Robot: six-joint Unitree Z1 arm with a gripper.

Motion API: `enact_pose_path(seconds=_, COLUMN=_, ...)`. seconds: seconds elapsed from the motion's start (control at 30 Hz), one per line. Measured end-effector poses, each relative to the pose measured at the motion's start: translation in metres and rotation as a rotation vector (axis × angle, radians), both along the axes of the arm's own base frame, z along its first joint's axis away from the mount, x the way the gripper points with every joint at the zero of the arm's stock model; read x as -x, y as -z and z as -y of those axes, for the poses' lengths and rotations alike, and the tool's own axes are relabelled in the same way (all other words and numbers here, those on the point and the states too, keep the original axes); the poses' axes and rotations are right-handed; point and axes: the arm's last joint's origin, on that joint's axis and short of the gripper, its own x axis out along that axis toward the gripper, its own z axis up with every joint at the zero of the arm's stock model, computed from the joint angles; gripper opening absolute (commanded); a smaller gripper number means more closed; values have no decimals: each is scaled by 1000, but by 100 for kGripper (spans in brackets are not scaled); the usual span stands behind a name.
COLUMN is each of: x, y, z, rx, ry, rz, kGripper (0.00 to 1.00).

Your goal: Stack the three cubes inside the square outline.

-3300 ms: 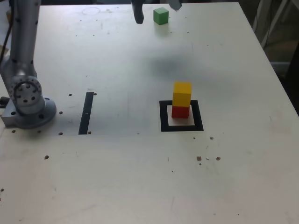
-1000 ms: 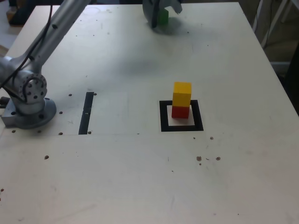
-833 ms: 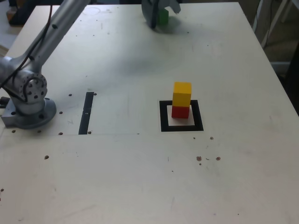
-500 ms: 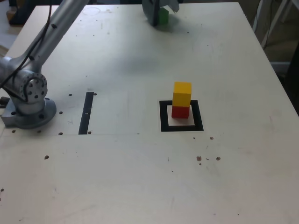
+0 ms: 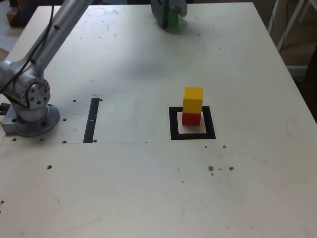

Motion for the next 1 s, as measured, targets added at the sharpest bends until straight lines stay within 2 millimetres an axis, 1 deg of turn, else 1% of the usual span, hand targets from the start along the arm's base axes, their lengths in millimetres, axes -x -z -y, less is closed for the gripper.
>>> enact_pose_path(seconds=0.13, x=1, y=-2, z=1, rx=5, ry=2, rz=-6, kGripper=40)
enact_pose_path(seconds=0.27, x=2, y=-4, z=2, rx=3, ry=5, rz=-8, kGripper=37)
enact_pose_path(seconds=0.43, x=4, y=-7, z=5, rx=15, ry=12, rz=-18, kGripper=29)
enact_pose_path(seconds=0.53, x=3, y=-17, z=11, rx=10, ry=27, rz=-26, kGripper=28)
enact_pose_path(seconds=0.67, x=-1, y=-41, z=30, rx=-10, ry=56, rz=-27, kGripper=28)
enact_pose_path(seconds=0.83, x=6, y=-73, z=57, rx=-14, ry=82, rz=-34, kGripper=28)
enact_pose_path(seconds=1.0, x=9, y=-93, z=100, rx=29, ry=143, rz=-75, kGripper=28)
